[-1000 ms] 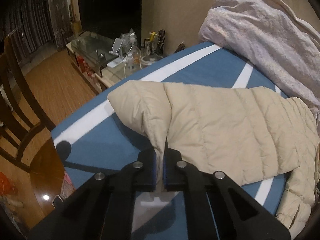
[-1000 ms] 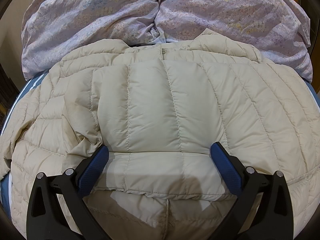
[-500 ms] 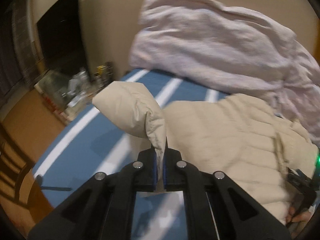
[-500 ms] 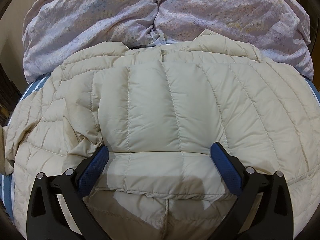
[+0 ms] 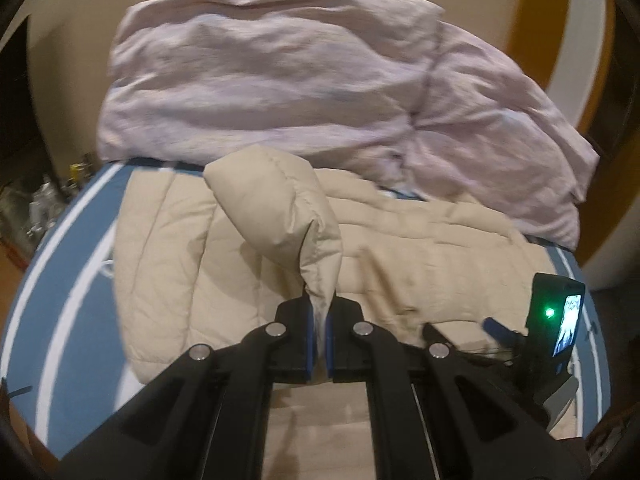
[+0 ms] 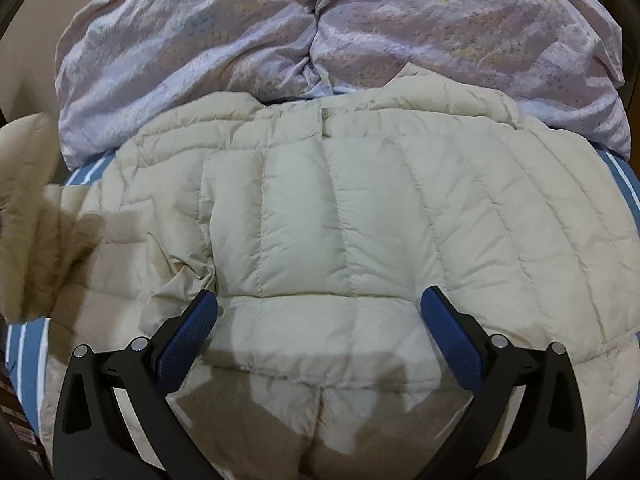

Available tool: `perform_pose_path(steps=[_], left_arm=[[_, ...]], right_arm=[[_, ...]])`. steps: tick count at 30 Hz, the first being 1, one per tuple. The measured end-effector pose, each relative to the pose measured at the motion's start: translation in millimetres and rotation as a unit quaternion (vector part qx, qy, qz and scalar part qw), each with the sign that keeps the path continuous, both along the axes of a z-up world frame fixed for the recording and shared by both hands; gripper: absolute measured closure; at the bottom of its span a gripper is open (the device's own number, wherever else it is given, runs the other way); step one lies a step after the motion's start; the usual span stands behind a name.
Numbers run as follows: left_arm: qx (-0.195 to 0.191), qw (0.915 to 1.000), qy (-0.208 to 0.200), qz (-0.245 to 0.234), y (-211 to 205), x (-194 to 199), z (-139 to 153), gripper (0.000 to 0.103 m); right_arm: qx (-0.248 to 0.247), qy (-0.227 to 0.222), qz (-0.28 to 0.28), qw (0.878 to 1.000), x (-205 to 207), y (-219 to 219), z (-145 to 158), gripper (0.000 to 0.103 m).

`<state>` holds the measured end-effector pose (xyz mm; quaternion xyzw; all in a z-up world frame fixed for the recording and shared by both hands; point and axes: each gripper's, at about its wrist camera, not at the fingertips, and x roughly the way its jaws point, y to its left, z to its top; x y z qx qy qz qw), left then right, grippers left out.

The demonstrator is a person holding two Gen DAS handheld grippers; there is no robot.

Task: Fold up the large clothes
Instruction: 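Fold the held sleeve across the jacket back and open the left tool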

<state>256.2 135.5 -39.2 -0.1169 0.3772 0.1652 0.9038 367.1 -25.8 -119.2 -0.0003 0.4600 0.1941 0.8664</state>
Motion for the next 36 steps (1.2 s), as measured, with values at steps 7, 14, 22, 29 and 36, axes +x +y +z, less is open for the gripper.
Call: perform_pose_path(steps=[7, 14, 22, 29, 36], left_arm=[[-0.015, 0.9982, 0.008, -0.057, -51, 28, -15, 0.099], [-0.045, 0.9941, 0.022, -0.096, -83, 52, -33, 0.098], [-0.054, 0.9892, 0.047, -0.128, -115, 72, -50, 0.086], [-0.03, 0.9914, 0.03, -0.124, -110, 60, -40, 0.053], [0.01, 0.9961, 0.031, -0.082, -76, 45, -37, 0.052]], right_arm=[[0.011, -0.018, -0.018, 1.0, -7, -34, 14, 0.001], [-0.025, -0.053, -0.057, 0.997, -16, -70, 17, 0.001], [-0.026, -0.062, -0.082, 0.994, -20, -99, 19, 0.001], [-0.014, -0.063, -0.084, 0.994, -24, -105, 21, 0.003], [0.026, -0.06, -0.068, 0.996, -28, -97, 29, 0.029]])
